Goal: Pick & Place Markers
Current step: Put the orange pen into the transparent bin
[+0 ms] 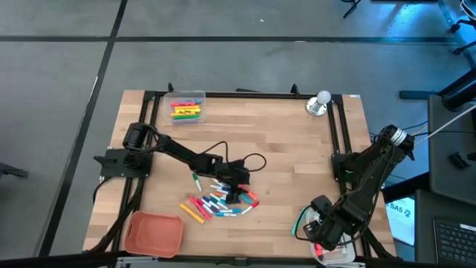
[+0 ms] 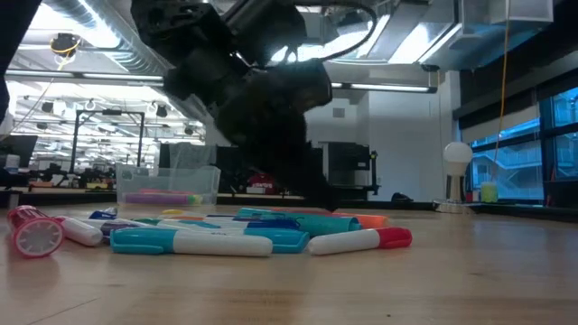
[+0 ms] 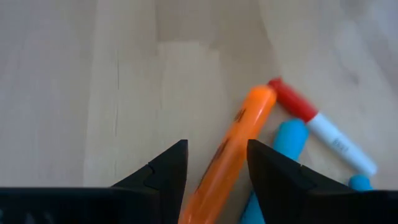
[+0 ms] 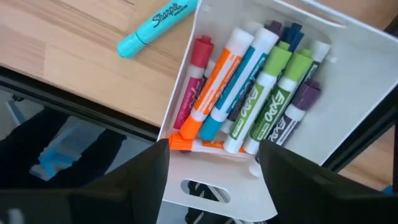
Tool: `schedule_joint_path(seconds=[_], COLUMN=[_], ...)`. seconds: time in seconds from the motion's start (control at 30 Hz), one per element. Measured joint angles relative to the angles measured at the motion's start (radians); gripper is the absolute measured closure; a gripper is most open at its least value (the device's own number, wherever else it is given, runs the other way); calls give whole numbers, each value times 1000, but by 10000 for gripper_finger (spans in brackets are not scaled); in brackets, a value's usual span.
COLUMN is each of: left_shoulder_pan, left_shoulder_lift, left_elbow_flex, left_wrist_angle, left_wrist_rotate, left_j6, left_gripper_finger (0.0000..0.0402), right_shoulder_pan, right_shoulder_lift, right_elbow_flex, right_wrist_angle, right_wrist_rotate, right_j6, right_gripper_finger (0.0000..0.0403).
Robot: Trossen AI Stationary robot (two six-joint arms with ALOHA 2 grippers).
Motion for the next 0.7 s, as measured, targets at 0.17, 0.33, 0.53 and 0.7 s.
schedule_joint_path(seconds=[0.17,0.33,0.53,0.7], left_shoulder_pan=[0,-3,-1,3], left_shoulder_lift=[0,-7,-8,-21], left_elbow_flex=[1,7,11,69], left_wrist_angle=[-73,-208,-224,-304], left_wrist_rotate=[-10,-83,-103,-146], left_j6=[48,161,143,100], left_gripper_finger=[262,283,330,339], right_shoulder_pan=[0,0,-25,-88], right_shoulder_lift=[0,0,0,0], right_elbow_flex=[0,0,0,0], right_wrist_angle=[-16,-38,-69,-83], right_wrist_rotate=[2,49,183,274], right_j6=[-6,-10,-9,-63], right_gripper_finger=[156,156,156,156])
